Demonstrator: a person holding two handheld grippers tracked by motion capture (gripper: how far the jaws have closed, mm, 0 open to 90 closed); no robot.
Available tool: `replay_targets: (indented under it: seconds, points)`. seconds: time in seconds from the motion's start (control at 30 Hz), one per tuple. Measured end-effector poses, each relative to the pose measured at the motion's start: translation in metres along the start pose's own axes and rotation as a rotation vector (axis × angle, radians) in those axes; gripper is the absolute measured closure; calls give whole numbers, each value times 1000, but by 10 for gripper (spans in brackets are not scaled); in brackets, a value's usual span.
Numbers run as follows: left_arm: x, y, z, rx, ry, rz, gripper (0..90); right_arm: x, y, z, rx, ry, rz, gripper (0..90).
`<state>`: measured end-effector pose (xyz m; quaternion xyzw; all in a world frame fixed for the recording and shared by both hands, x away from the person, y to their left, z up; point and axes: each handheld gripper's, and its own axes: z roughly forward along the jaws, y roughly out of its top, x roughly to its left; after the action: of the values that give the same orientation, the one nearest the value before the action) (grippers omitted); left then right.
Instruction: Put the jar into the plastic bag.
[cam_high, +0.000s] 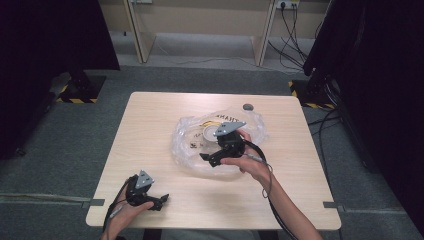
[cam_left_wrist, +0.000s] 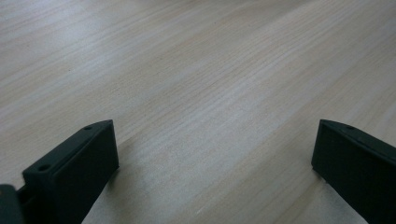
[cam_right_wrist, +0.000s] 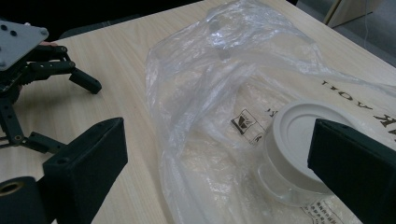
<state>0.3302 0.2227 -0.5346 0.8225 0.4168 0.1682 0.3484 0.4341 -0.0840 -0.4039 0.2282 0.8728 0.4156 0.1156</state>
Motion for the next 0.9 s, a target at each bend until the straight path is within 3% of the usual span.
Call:
replay_targets:
  seconds: [0.9]
  points:
    - [0, 0, 0, 1, 0, 2, 0, 35, -25, -15, -47, 30, -52, 51]
